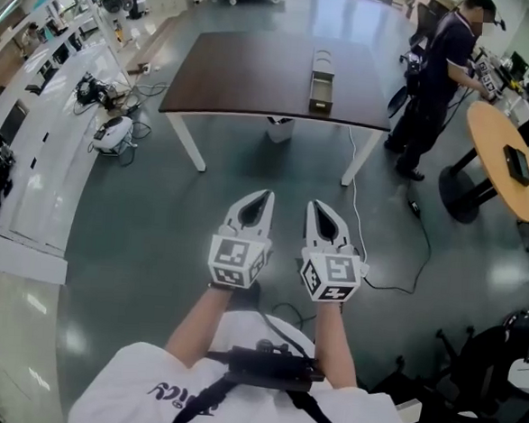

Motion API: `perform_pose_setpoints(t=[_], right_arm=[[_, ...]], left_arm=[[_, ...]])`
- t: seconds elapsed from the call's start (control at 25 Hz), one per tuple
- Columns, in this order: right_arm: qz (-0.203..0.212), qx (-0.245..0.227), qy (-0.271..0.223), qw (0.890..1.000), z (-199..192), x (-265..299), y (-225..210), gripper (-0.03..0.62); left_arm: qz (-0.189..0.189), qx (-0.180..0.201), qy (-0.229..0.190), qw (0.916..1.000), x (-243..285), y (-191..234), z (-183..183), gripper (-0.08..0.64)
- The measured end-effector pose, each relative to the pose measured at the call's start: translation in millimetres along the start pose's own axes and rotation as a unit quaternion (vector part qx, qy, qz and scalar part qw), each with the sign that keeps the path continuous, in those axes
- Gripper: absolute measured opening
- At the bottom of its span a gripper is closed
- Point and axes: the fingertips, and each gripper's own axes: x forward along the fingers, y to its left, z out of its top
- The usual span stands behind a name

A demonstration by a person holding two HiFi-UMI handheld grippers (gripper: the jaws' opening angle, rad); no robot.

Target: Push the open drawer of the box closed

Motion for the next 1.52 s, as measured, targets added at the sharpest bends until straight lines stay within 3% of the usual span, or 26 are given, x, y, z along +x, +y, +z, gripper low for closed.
perform_pose_setpoints(t=[0.4,0.6,0.92,1.12,1.36,1.52], right_arm=[[-0.032,0.001,0.001,0.999,21.1,187.0,-18.5,0.003],[-0.051,0.006,0.021,0.998,9.2,252.0,-32.7,0.003],[-0.069,0.009,0.029,0.997,20.7,301.8,-93.2,0.003],[-0.053,0.019,0.022,0.998,22.5,346.0,-146.7,0.003],[-0.023,0.005,-0.002,1.0,53.7,408.0,-225.5,0.003],[-0.008,0.009,-0.012,1.0,67.6,438.0,-270.9,0.003]], left_arm=[[-0.047,0.027,-0.018,0.9984,138.1,115.1,40.6,0.009],[-0.062,0.0,-0.009,0.9981,193.2,165.2,36.9,0.011],[-0.078,-0.029,0.004,0.9965,268.0,181.8,32.7,0.011],[-0.075,-0.012,-0.001,0.9971,328.2,180.8,35.3,0.011],[-0.048,0.03,-0.014,0.9983,430.4,176.3,52.4,0.011],[-0.037,0.024,-0.02,0.9988,484.2,171.9,58.9,0.011]])
